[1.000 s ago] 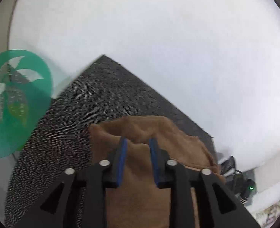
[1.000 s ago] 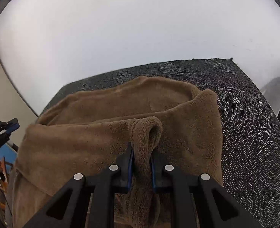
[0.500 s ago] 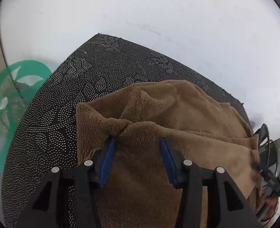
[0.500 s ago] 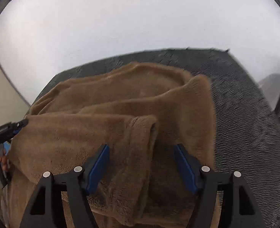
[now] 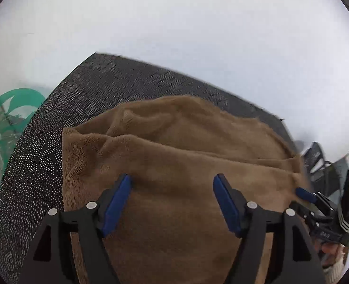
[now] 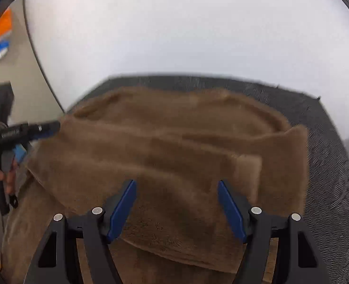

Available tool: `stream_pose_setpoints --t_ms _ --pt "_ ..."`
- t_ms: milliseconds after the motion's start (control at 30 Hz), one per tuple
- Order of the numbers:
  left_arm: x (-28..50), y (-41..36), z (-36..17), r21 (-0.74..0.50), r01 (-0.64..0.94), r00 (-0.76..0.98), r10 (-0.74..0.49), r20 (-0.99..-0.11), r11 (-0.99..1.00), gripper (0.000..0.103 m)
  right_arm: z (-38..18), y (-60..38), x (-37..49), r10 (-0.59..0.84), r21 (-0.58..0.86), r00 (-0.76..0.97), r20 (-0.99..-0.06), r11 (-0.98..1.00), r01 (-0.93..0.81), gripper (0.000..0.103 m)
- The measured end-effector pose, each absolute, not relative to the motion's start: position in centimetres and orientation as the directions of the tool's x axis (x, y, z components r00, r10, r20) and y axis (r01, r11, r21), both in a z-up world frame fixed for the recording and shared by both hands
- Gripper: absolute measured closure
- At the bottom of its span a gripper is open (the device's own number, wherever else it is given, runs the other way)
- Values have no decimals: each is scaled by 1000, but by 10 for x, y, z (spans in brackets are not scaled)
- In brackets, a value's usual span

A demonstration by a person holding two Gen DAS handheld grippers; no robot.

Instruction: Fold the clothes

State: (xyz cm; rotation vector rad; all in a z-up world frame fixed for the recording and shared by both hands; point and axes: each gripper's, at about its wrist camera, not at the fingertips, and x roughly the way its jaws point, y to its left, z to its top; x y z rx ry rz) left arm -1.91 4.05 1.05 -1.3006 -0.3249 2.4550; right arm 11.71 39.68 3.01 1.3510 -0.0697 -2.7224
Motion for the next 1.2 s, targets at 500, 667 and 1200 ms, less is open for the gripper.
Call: stream_pose_setpoints --t_ms 500,667,1200 --pt "14 32 19 -342 -198 -478 396 -784 -918 19 41 390 141 -51 20 -638 -768 -998 55 27" --pt "39 32 9 -342 -205 -472 399 -786 -917 17 44 377 168 -44 -23 -642 -766 -995 96 26" --pt "52 45 18 -268 -201 -465 333 -821 -942 16 7 366 154 73 -166 -602 -795 -981 101 1"
